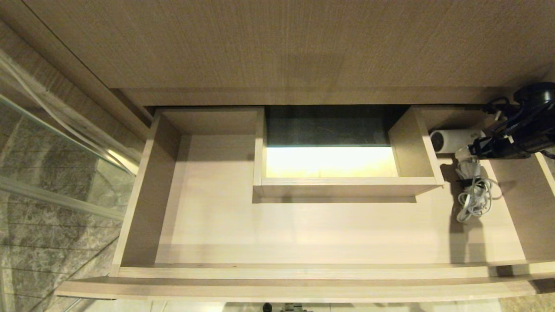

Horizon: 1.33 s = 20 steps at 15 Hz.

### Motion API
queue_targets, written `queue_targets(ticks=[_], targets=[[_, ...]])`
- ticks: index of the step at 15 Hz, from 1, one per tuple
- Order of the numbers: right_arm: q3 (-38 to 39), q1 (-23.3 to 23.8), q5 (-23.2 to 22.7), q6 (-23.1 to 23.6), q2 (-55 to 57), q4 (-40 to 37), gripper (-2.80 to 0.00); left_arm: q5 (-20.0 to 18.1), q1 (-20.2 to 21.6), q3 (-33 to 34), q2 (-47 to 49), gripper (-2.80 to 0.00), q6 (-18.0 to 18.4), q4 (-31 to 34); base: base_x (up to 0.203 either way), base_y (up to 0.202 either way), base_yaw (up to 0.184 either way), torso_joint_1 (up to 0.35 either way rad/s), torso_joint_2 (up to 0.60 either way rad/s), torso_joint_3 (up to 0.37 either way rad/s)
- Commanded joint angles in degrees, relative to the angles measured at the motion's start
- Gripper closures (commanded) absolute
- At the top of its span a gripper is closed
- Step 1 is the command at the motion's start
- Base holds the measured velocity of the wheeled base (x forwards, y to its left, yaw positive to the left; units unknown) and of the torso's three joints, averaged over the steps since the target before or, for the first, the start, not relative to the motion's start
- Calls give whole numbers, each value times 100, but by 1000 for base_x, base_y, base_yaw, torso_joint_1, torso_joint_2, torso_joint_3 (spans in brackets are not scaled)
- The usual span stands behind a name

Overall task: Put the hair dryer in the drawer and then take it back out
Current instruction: Take the hairdryer out

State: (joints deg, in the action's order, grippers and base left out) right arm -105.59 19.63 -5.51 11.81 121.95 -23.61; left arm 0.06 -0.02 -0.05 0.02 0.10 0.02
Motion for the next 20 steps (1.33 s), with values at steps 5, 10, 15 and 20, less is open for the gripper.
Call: queue_targets(ticks=[5, 10, 15, 20], targets=[[-488, -11, -11, -12, 555, 44, -280, 3, 2, -4, -2, 0, -1, -2, 0, 0, 0, 0, 0, 0], [-489, -46, -11, 13, 706, 363, -280, 3, 2, -4, -2, 0, -1, -2, 0, 0, 0, 0, 0, 0], [-489, -91, -11, 4, 760, 491, -280, 3, -1, 2, -2, 0, -1, -2, 0, 0, 0, 0, 0, 0], [-480, -91, -11, -12, 795, 498, -280, 3, -6, -4, -2, 0, -1, -2, 0, 0, 0, 0, 0, 0]])
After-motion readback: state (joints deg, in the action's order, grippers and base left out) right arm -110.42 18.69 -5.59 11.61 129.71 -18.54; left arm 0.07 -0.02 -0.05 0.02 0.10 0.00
